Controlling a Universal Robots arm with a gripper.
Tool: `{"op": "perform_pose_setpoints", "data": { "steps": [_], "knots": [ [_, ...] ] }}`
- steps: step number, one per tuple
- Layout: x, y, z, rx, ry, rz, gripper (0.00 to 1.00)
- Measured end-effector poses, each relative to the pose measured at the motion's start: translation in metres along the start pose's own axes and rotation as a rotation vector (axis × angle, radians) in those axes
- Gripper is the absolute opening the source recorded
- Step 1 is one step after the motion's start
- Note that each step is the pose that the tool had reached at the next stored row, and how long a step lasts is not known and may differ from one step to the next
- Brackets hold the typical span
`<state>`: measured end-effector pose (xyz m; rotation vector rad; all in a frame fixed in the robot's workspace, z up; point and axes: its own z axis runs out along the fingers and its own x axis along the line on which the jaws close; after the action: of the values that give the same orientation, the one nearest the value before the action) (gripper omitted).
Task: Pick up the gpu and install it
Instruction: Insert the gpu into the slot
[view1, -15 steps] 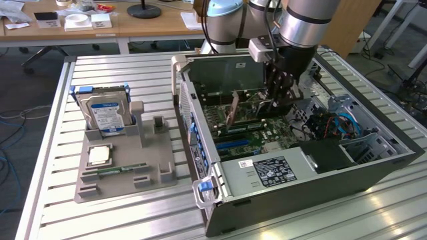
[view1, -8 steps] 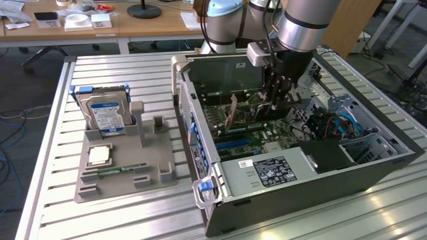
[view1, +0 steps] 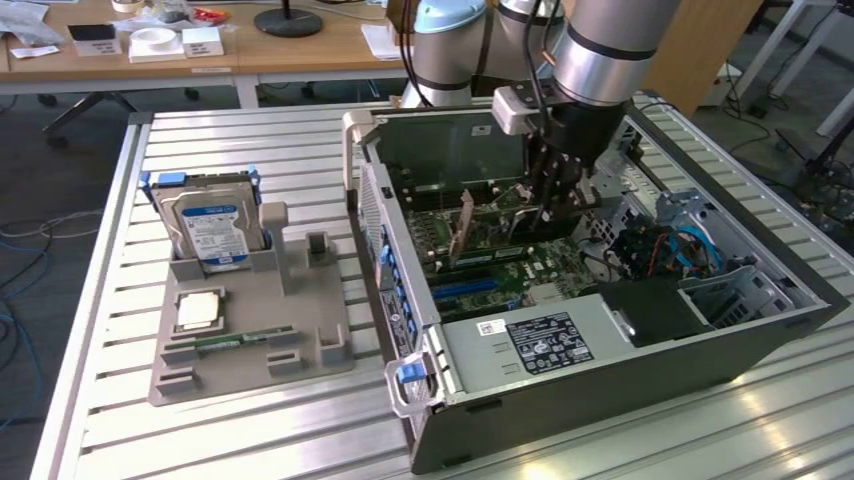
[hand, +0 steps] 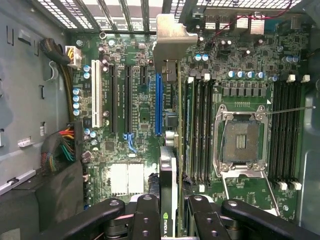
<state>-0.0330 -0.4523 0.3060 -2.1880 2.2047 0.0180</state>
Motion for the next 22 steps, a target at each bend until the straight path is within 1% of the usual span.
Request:
{"op": "perform_pose_setpoints", "data": {
  "steps": [3, 13, 19, 22],
  "knots": [
    [0.0, 0.0027, 0.0003, 0.0001, -0.0002, 0.0, 0.27],
    [0.0, 0.0217, 0.0014, 0.0002, -0.0002, 0.0, 0.27],
    [0.0, 0.023, 0.0086, 0.0001, 0.0002, 0.0, 0.27],
    [0.001, 0.0232, 0.0102, 0.0, 0.0004, 0.0, 0.27]
  ]
}}
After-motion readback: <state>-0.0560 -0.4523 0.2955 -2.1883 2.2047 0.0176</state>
